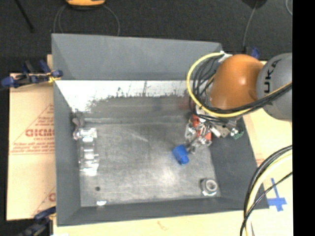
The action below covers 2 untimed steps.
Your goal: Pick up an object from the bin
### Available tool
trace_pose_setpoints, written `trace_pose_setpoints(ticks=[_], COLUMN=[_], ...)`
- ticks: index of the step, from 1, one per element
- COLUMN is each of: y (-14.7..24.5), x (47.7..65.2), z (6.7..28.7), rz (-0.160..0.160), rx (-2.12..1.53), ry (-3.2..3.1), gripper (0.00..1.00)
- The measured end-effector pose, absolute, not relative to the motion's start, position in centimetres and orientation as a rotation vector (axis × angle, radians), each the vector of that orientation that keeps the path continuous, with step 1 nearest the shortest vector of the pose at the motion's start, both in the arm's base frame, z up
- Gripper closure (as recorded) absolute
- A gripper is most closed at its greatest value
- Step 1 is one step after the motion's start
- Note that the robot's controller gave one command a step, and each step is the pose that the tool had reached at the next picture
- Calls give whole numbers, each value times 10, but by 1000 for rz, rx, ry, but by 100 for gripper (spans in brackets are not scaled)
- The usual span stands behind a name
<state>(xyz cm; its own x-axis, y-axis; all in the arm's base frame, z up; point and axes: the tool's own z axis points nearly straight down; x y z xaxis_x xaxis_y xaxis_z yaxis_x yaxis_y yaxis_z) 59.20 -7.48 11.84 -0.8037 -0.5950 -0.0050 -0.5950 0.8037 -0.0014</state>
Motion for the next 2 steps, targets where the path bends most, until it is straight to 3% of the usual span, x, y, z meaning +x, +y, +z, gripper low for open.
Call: trace_pose_setpoints(ticks=[1,2], y=[-75,-26], x=[592,588], z=[117,75], rz=[1,-3], rx=[-982,-1119], ry=[2980,2927], gripper=[0,0])
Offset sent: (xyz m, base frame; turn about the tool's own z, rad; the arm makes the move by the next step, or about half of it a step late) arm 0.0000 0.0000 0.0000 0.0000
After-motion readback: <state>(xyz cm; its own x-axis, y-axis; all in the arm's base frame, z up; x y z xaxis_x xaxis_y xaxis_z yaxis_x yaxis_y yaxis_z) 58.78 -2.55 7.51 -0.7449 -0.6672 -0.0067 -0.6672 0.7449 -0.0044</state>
